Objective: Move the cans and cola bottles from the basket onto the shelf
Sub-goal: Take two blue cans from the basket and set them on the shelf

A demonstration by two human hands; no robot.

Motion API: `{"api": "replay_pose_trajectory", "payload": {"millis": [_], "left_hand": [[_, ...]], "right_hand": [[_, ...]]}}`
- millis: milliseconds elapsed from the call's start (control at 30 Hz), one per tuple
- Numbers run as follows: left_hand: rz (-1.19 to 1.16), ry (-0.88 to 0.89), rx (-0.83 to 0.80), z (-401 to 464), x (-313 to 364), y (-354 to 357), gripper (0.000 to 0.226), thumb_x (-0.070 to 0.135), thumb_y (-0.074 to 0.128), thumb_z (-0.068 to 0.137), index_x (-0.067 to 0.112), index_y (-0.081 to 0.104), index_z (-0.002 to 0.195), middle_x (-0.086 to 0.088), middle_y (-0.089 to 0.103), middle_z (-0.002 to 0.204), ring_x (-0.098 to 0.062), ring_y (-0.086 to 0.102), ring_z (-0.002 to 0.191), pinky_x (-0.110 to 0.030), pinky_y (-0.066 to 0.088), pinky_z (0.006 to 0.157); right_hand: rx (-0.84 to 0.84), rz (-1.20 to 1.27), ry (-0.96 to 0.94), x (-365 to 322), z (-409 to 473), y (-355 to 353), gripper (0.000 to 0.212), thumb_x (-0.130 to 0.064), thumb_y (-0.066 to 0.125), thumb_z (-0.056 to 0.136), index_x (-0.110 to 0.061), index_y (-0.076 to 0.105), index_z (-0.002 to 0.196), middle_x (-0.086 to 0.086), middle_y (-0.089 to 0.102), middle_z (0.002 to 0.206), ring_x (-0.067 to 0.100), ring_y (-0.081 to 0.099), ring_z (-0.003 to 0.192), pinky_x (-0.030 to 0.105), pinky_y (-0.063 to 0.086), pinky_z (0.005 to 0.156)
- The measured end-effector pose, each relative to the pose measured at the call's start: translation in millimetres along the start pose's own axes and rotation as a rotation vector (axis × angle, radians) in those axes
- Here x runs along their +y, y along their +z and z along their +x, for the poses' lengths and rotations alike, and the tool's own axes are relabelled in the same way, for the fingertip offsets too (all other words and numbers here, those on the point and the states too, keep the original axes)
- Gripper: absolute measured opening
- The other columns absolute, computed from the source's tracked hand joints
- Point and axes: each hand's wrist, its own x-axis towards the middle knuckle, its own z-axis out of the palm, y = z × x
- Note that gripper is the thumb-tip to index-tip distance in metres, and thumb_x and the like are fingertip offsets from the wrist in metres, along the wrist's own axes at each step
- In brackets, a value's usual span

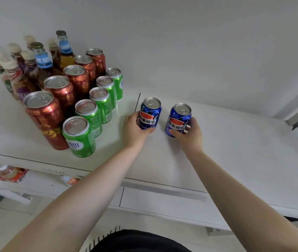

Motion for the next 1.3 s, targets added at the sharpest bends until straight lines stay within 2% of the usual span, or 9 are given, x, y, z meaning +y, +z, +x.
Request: {"api": "replay_pose_trajectory", "payload": {"millis": [100,200,300,567,767,900,1067,1200,1300], "left_hand": [[0.069,0.023,0.015,31,-1,12,0.065,0.048,0.077,0.04,0.029,0.063,0.101,0.0,0.07,0.096,-0.018,0.067,0.087,-0.04,0.056,0.079],[0.124,0.05,0.026,55,6,19,0.061,0.039,0.083,0.047,0.023,0.067,0.104,-0.001,0.071,0.096,-0.019,0.066,0.087,-0.035,0.055,0.079],[0.172,0.051,0.043,77,12,27,0.058,0.03,0.087,0.052,0.019,0.068,0.105,-0.004,0.07,0.099,-0.02,0.065,0.089,-0.026,0.047,0.074],[0.116,0.016,0.046,105,9,43,0.066,0.028,0.091,0.049,0.017,0.064,0.108,-0.005,0.072,0.105,-0.023,0.067,0.094,-0.037,0.053,0.083],[0.107,0.03,0.032,108,6,43,0.067,0.028,0.091,0.049,0.016,0.063,0.108,-0.004,0.072,0.105,-0.023,0.067,0.095,-0.039,0.054,0.083],[0.145,0.049,0.018,106,7,42,0.067,0.029,0.089,0.053,0.015,0.062,0.111,-0.006,0.07,0.108,-0.024,0.066,0.097,-0.037,0.053,0.084],[0.245,0.065,-0.026,103,16,40,0.072,0.026,0.088,0.056,0.008,0.057,0.118,-0.012,0.063,0.115,-0.028,0.058,0.107,-0.031,0.044,0.085],[0.295,0.035,-0.022,82,26,35,0.078,0.023,0.086,0.061,0.003,0.05,0.128,-0.016,0.057,0.123,-0.031,0.046,0.12,-0.027,0.035,0.093],[0.304,0.014,-0.006,56,35,25,0.084,0.02,0.083,0.068,0.005,0.041,0.14,-0.016,0.049,0.134,-0.029,0.043,0.127,-0.026,0.031,0.101]], "right_hand": [[0.016,0.02,-0.003,-3,30,9,0.059,-0.01,0.079,0.072,-0.017,0.052,0.124,-0.003,0.066,0.114,0.015,0.063,0.104,0.029,0.053,0.084],[0.012,0.009,-0.012,-4,57,17,0.058,-0.008,0.077,0.072,-0.014,0.052,0.123,0.0,0.066,0.115,0.016,0.063,0.101,0.034,0.054,0.088],[-0.014,-0.001,-0.033,-5,79,22,0.057,-0.006,0.077,0.074,-0.013,0.051,0.125,0.002,0.065,0.117,0.014,0.062,0.096,0.028,0.051,0.082],[-0.09,-0.033,-0.039,-6,107,21,0.063,-0.008,0.076,0.077,-0.015,0.048,0.132,0.003,0.063,0.123,0.015,0.062,0.097,0.026,0.048,0.078],[-0.087,-0.045,-0.032,-3,110,22,0.063,-0.009,0.077,0.075,-0.015,0.048,0.131,0.005,0.064,0.123,0.016,0.064,0.097,0.03,0.052,0.083],[-0.09,-0.063,-0.026,-5,109,21,0.062,-0.01,0.077,0.076,-0.014,0.048,0.131,0.005,0.063,0.123,0.017,0.063,0.1,0.021,0.048,0.074],[-0.099,-0.07,0.016,-6,107,21,0.071,-0.012,0.078,0.076,-0.014,0.042,0.137,0.005,0.06,0.127,0.02,0.061,0.108,0.028,0.048,0.086],[-0.077,-0.104,0.094,-9,91,12,0.084,-0.023,0.079,0.075,-0.016,0.033,0.145,0.007,0.052,0.136,0.021,0.052,0.12,0.034,0.046,0.095],[-0.047,-0.156,0.124,-12,71,0,0.078,-0.023,0.076,0.079,-0.014,0.035,0.144,0.009,0.05,0.137,0.023,0.05,0.122,0.037,0.048,0.095]]}}
